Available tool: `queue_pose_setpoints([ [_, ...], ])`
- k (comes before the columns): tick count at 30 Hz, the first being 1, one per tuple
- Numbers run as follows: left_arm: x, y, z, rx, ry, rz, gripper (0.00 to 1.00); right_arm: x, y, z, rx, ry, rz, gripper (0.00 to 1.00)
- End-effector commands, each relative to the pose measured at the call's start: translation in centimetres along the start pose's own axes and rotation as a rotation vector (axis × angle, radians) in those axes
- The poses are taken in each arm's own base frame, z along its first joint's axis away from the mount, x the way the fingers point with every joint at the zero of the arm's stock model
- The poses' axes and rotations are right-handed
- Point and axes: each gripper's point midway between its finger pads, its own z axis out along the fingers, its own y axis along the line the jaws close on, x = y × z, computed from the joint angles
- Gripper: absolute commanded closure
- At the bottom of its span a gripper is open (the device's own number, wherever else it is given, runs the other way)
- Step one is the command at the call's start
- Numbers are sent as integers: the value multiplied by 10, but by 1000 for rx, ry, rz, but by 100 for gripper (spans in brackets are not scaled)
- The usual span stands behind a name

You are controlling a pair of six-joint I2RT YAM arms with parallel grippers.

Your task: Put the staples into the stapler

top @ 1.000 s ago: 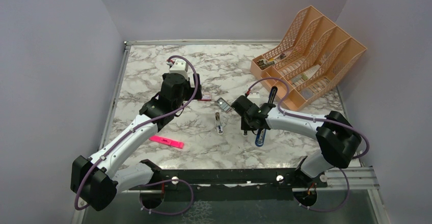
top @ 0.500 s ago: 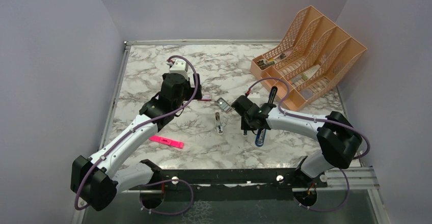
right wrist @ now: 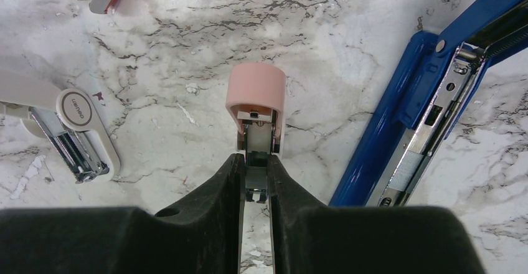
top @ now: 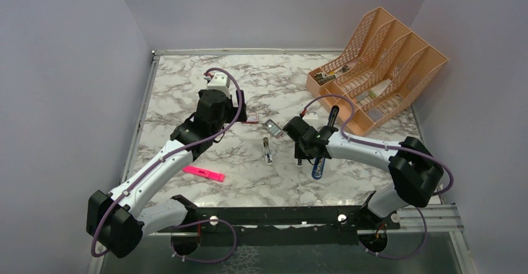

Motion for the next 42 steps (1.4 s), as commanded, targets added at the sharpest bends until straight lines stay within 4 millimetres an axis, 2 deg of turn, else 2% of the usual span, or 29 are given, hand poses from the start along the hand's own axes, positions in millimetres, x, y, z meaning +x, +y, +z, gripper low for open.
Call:
queue_pose_setpoints([
  [1, 2, 1, 2, -2, 2, -1, 11, -2, 4, 1, -14, -3, 18, 78],
  [13, 2, 1, 2, -2, 2, 1, 11, 5, 1, 8, 4, 13, 15, 78],
  [33, 2, 1, 2, 0, 3, -1, 11, 16, 3, 3, -38, 52, 25, 76],
  [37, 2, 1, 2, -1, 3, -1, 11, 7, 7, -4, -62, 29, 29, 71],
  [42, 2, 2, 2, -4, 2, 1, 11, -15, 11, -19, -70, -35, 31, 62],
])
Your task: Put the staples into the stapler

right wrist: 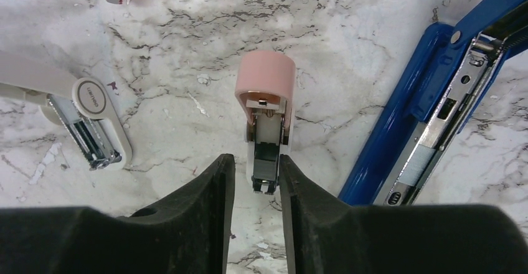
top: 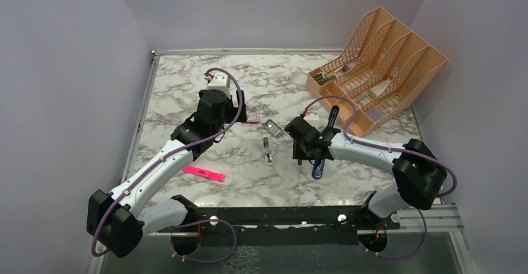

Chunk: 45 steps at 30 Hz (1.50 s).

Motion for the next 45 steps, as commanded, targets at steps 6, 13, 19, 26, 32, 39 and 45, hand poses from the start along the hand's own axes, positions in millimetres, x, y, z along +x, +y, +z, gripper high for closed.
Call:
queue_pose_setpoints([
  [6, 1, 1, 2, -3, -3, -2, 11, -27, 8, -19, -28, -77, 0, 60],
  [13, 1, 1, 2, -3, -2, -1, 11, -23, 15, -9, -54, -65, -26, 60],
  [19, 1, 1, 2, -3, -3, 1, 11, -19, 18, -1, -61, -56, -42, 59],
  [26, 1, 1, 2, -4, -1, 1, 11, -13, 16, 5, -51, -35, -52, 57],
  [32, 1, 1, 2, -4, -1, 1, 11, -4, 14, 7, -47, -2, -51, 57],
  [39, 2, 1, 2, -3, 1, 0, 11, 4, 11, 8, -45, 27, -50, 57],
  [45, 1, 1, 2, -3, 0, 0, 11, 6, 11, 6, -53, 38, -47, 57],
])
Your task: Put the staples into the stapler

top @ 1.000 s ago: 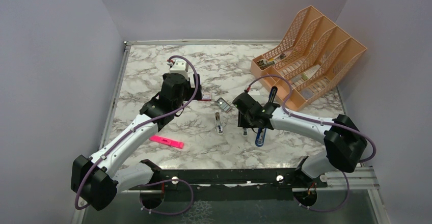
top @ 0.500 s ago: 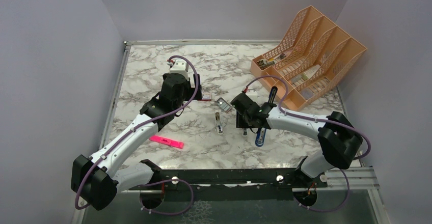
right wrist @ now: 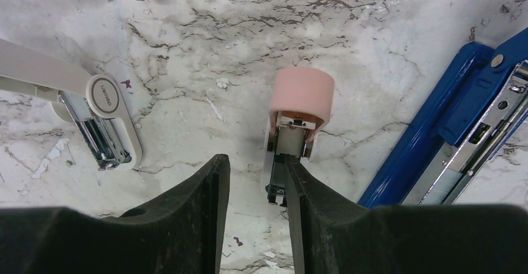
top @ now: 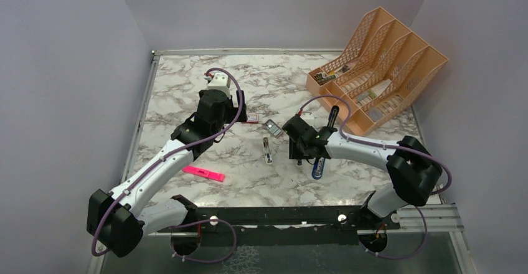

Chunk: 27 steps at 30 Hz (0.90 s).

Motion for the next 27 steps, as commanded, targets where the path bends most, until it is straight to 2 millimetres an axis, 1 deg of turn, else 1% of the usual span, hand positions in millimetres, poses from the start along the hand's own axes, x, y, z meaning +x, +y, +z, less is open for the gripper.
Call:
queue_pose_setpoints([
  [1, 0, 1, 1, -2, -2, -2, 11, 7, 1, 0, -13, 29, 6, 57],
  [8, 0, 1, 1, -1, -2, -3, 11, 11, 2, -2, -22, 53, 4, 57],
  [12, 0, 1, 1, 0, -3, -3, 11, 1, 4, -8, -25, 26, 3, 58],
  [16, 0, 1, 1, 1, -4, -3, 11, -21, 11, -20, -37, -36, -10, 64],
  [20, 0, 1, 1, -3, -5, -2, 11, -45, 21, -28, -50, -96, -38, 73],
  [23, 0, 2, 1, -6, -5, -1, 11, -61, 32, -27, -62, -128, -78, 76],
  [26, 0, 3, 1, -14, -6, 2, 11, -78, 44, -18, -70, -166, -144, 76],
  [27, 1, 4, 2, -18, -5, 3, 11, -84, 48, -13, -75, -182, -175, 74],
])
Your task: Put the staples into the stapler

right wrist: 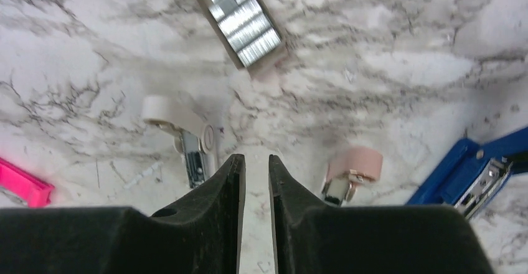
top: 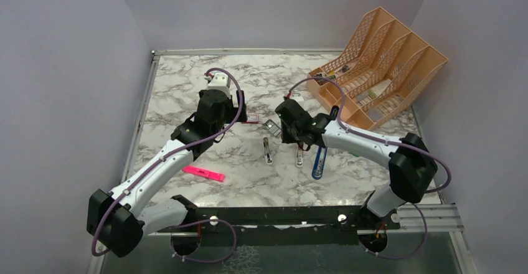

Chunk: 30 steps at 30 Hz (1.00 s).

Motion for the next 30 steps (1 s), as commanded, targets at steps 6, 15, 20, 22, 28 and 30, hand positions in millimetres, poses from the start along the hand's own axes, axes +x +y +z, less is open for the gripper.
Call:
queue_pose_setpoints([
  [6, 6, 7, 7, -38, 8, 10, 11, -49, 32, 51, -61, -81, -313, 68],
  [15, 9, 17, 13, -102, 9, 21, 11, -62, 37, 93, -75, -46, -338, 77],
  [20, 10, 19, 16, -113, 10, 20, 11, -57, 40, 105, -108, -17, -364, 71],
  [22, 10, 19, 16, -117, 11, 21, 11, -53, 42, 109, -128, -3, -385, 69],
  [28, 11, 20, 17, -122, 8, 19, 11, -53, 43, 117, -142, -14, -416, 69],
  [30, 11, 20, 17, -123, 11, 20, 11, -54, 42, 120, -139, -15, -415, 69],
])
